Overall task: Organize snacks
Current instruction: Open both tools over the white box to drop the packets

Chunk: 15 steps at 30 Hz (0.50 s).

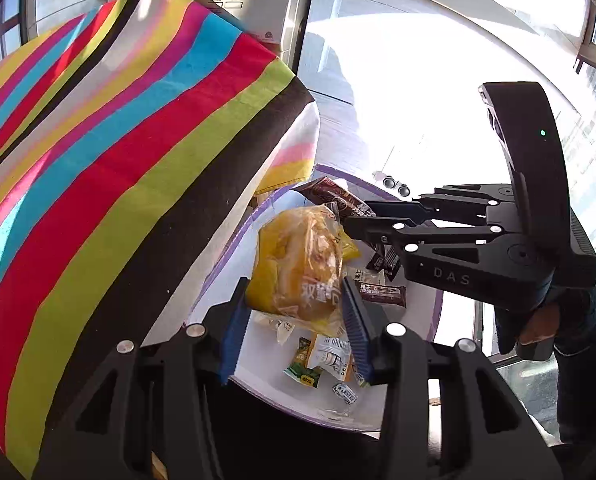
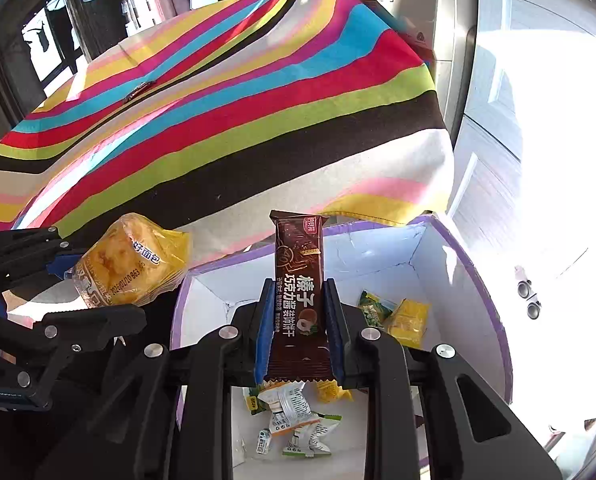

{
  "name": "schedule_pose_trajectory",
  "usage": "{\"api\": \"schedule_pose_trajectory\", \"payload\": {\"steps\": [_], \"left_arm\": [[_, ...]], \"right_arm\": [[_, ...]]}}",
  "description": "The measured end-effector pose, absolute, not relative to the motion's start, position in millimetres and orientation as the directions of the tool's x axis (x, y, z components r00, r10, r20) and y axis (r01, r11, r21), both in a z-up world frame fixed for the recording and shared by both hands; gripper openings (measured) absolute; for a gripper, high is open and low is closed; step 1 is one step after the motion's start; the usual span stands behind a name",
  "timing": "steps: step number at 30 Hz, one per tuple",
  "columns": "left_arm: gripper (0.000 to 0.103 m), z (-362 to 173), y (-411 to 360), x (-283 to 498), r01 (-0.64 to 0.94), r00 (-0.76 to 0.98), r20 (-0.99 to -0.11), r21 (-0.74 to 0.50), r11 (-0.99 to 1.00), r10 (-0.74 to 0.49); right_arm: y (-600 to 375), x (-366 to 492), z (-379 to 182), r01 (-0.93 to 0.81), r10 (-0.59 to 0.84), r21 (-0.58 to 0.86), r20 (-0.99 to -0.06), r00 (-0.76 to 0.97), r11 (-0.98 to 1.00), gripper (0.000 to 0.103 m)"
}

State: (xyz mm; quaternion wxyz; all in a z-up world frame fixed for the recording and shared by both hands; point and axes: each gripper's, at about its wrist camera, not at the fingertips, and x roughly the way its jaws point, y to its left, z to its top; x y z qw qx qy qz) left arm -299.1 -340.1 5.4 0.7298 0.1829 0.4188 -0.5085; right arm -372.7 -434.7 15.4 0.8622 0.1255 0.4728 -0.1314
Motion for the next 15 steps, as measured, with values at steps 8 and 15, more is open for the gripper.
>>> {"api": "schedule_pose_trajectory", "payload": {"steps": [8,15], "left_arm": [[0.095,4,-343,-301,0.904,0.161,-0.795,-0.119,0.411,-0.584],[0.100,49,-281,-239,0.791,0.322,-0.719,-0.154,0.593,-0.616]], "right_arm": [[-468,-392,2,0.492,-0.192,0.048,-0.885,0.425,0.870,0.048],[-453,-361,32,0.441,-0.170,0.107,-0.822,0.543,0.891,0.050]]}}
